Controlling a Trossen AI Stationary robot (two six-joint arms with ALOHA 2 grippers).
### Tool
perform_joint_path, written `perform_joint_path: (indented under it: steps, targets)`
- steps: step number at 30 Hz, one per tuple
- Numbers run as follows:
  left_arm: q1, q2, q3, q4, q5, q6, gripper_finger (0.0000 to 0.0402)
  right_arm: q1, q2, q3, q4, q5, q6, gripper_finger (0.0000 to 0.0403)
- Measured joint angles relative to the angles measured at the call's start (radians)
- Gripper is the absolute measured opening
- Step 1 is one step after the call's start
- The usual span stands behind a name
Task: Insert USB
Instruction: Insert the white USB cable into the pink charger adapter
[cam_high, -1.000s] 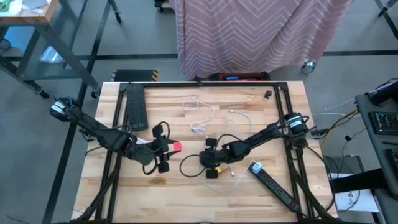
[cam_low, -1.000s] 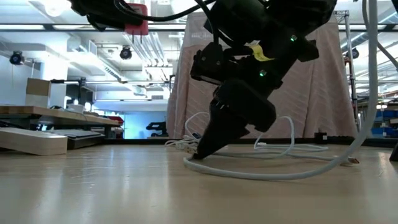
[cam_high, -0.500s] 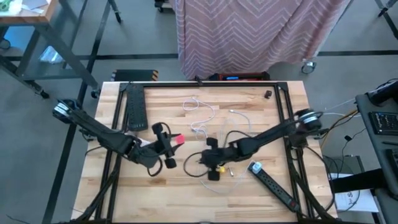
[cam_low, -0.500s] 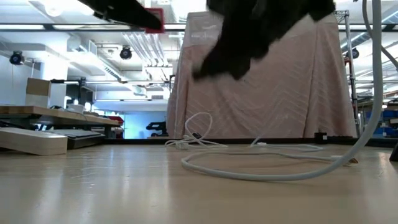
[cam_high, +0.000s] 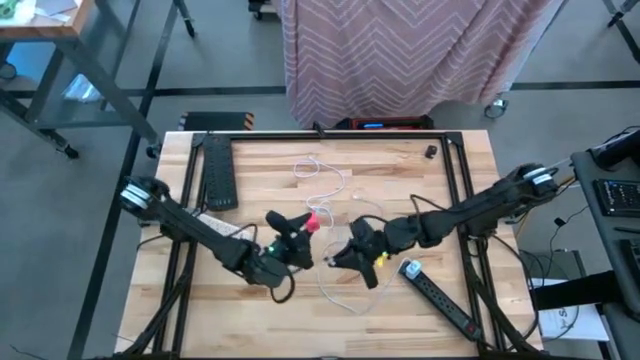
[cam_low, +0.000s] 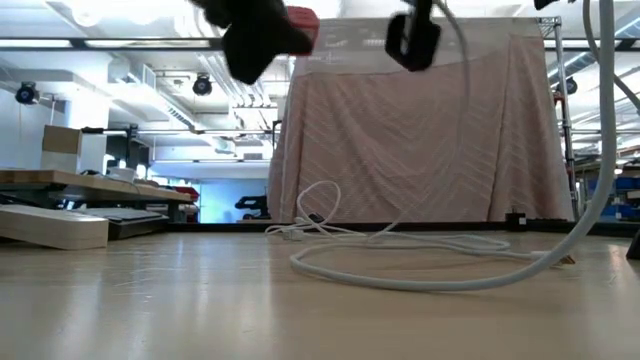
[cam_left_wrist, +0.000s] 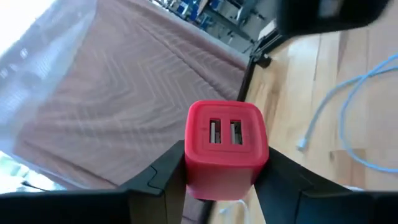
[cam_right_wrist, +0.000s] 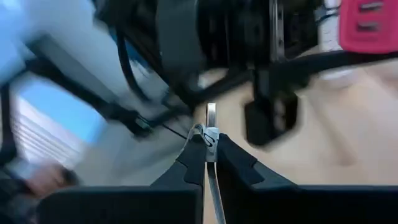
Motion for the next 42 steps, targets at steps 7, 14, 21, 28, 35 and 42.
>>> perform_joint_path:
  steps: [7, 14, 21, 28, 35, 42]
  targets:
    - [-0.036, 0.107, 0.163, -0.010, -0.085, 0.232, 0.0137, -0.020, 0.003, -0.011, 0.012, 0.075, 0.256, 0.0005]
    - [-0.104, 0.136, 0.268, -0.016, -0.147, 0.429, 0.0137, -0.015, -0.018, -0.011, 0.103, 0.090, 0.260, 0.0005]
    - [-0.107, 0.142, 0.344, -0.115, -0.152, 0.449, 0.0137, 0.005, -0.014, -0.011, 0.164, 0.120, 0.311, 0.0005]
    - [-0.100, 0.142, 0.385, -0.217, -0.157, 0.436, 0.0137, 0.046, -0.013, -0.012, 0.197, 0.221, 0.307, 0.0005]
    - [-0.092, 0.143, 0.320, -0.217, -0.148, 0.434, 0.0137, 0.076, 0.058, -0.132, 0.388, 0.322, 0.360, 0.0005]
    - [-0.069, 0.143, 0.227, -0.175, -0.087, 0.435, 0.0137, 0.079, 0.259, -0.223, 0.815, 0.333, 0.449, 0.0004]
